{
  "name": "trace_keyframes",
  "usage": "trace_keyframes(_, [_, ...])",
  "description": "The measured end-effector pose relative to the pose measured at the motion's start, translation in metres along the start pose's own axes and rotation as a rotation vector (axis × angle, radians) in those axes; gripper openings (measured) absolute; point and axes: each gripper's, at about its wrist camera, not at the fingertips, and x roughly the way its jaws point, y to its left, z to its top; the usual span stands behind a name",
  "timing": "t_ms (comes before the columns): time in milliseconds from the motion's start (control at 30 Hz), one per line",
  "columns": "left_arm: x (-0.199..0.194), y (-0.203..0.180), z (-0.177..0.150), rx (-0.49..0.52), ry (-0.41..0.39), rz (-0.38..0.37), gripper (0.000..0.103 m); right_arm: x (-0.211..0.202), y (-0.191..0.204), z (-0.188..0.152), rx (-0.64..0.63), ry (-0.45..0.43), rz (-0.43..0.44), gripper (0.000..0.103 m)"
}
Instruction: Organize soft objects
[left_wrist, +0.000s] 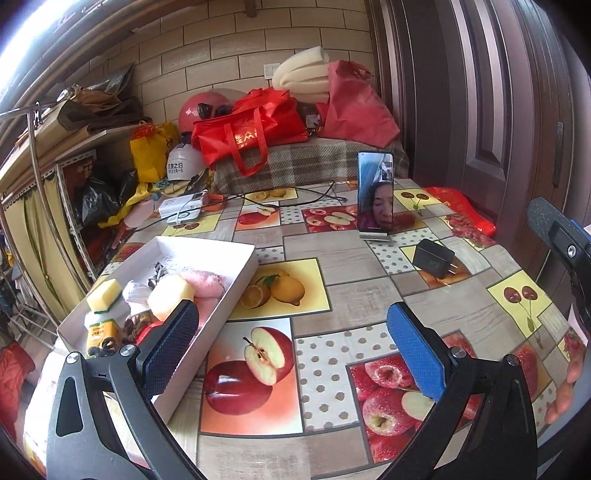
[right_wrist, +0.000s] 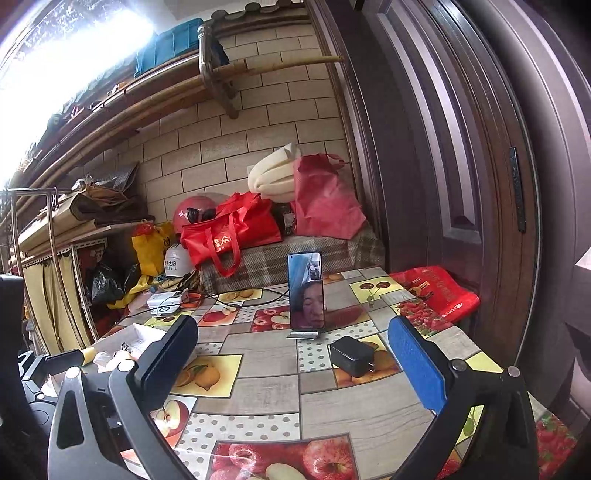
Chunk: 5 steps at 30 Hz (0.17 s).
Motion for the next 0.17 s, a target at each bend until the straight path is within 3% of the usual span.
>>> trace_keyframes(167, [0.0003,-0.0062,-0.0025,0.002,0.006,-0.001,0.103,-0.0002,-0.0047,-0.0010,0.011,0.017,-0.001,0.103])
